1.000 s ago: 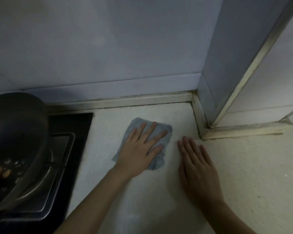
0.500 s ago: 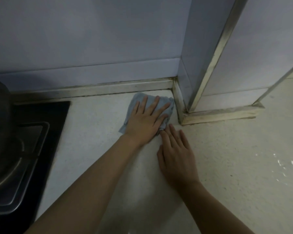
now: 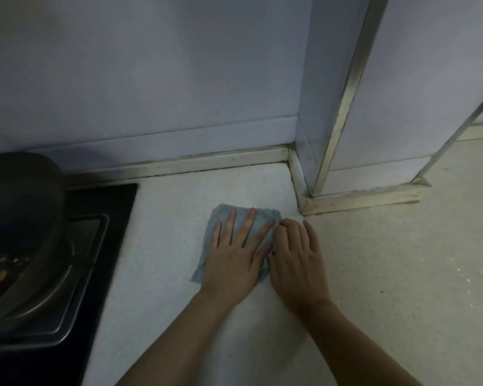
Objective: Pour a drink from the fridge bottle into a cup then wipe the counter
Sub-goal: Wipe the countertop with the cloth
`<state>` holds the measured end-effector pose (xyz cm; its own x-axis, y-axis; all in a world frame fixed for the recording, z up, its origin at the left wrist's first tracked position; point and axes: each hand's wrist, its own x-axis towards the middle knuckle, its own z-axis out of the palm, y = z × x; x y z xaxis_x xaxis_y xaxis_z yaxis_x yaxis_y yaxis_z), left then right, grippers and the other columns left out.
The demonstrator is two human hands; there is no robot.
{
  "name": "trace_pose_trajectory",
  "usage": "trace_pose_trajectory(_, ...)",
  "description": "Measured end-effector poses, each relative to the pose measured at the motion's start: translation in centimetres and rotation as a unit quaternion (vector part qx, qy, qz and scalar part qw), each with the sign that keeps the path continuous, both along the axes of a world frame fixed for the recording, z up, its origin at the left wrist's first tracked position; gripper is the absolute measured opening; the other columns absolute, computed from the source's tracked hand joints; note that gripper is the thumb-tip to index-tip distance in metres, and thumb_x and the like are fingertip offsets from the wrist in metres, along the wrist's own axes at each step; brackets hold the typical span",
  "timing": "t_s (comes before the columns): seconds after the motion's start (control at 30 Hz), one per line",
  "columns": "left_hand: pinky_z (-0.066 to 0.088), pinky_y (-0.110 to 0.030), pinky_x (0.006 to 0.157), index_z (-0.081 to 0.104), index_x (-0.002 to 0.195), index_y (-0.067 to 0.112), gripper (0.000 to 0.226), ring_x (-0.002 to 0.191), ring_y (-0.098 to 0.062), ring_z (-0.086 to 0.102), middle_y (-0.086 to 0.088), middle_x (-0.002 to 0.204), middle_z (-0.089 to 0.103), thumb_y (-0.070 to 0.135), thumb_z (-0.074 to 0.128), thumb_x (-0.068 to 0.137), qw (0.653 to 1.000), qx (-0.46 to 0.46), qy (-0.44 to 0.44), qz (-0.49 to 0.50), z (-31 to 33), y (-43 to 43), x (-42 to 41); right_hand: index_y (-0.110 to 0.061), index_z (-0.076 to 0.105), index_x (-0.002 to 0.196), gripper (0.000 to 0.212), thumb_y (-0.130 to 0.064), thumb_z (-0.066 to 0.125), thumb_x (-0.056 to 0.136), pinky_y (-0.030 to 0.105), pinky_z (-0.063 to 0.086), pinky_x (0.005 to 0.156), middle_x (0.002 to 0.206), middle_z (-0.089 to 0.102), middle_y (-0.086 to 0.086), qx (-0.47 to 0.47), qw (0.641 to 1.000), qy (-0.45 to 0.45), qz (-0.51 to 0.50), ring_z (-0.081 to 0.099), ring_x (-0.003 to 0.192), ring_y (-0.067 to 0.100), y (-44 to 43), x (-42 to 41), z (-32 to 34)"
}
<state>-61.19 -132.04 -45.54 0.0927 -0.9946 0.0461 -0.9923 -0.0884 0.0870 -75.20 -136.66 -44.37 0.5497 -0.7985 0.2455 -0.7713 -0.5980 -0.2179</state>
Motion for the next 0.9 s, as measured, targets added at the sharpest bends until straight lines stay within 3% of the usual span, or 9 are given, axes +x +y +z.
trace_pose_trajectory(0.13,0.000,-0.050,0.122,-0.022,0.147,0.047,0.057,0.150,-0.029,-0.012,0.004,0.164,-0.008,0.062,-0.011,0.094,1.000,-0.005,0.001,0.008,-0.3,-0.2,0.1,-0.008,0.050,0.125,0.039,-0.024,0.041,0.091,0.049,0.034,0.111,0.123,0.056,0.013,-0.010,1.000,-0.013,-0.014,0.053,0.118,0.028,0.0,-0.1,-0.2)
trace_pose_trajectory(0.33,-0.003,-0.050,0.121,-0.029,0.144,0.044,0.060,0.149,-0.027,-0.017,0.004,0.163,-0.015,0.062,-0.018,0.088,0.999,-0.001,-0.005,0.035,-0.6,0.3,-0.7,-0.003,0.042,0.139,0.052,-0.030,0.034,0.095,0.049,0.032,0.112,0.139,0.050,0.016,-0.015,1.000,0.020,-0.012,0.045,0.131,0.029,0.0,0.2,-0.2)
trace_pose_trajectory(0.53,-0.016,-0.048,0.118,-0.043,0.138,0.034,0.074,0.144,-0.030,-0.029,0.001,0.157,-0.034,0.065,-0.001,0.085,0.994,0.014,-0.007,0.107,-0.3,2.8,-5.0,-0.004,0.037,0.143,0.059,-0.038,0.031,0.095,0.055,0.026,0.112,0.146,0.043,0.019,-0.064,0.991,0.099,0.059,0.036,0.138,0.033,1.0,-1.0,1.0)
trace_pose_trajectory(0.67,-0.014,-0.049,0.119,-0.047,0.132,0.041,0.064,0.144,-0.029,-0.030,0.002,0.156,-0.035,0.065,-0.016,0.083,0.993,0.036,0.009,0.109,0.7,5.2,-7.6,-0.004,0.028,0.147,0.067,-0.041,0.041,0.093,0.054,0.023,0.114,0.152,0.032,0.021,-0.058,0.987,0.143,0.052,0.027,0.142,0.035,2.3,-4.1,2.4)
trace_pose_trajectory(0.8,-0.014,-0.049,0.119,-0.036,0.139,0.044,0.059,0.144,-0.027,-0.030,0.005,0.158,-0.030,0.063,-0.017,0.086,0.993,0.046,0.037,0.100,0.8,8.7,-9.9,-0.004,0.024,0.148,0.066,-0.037,0.044,0.094,0.051,0.023,0.116,0.154,0.025,0.022,-0.021,0.990,0.134,0.029,0.023,0.144,0.035,4.5,-6.1,2.9)
trace_pose_trajectory(0.9,0.004,-0.053,0.120,0.002,0.152,0.041,0.059,0.150,-0.031,-0.004,0.003,0.163,-0.001,0.058,-0.006,0.096,0.993,0.059,0.039,0.096,1.2,12.6,-11.4,-0.004,0.027,0.148,0.066,-0.035,0.048,0.094,0.050,0.024,0.116,0.154,0.025,0.021,0.000,0.990,0.137,0.032,0.024,0.143,0.034,6.4,-6.9,2.6)
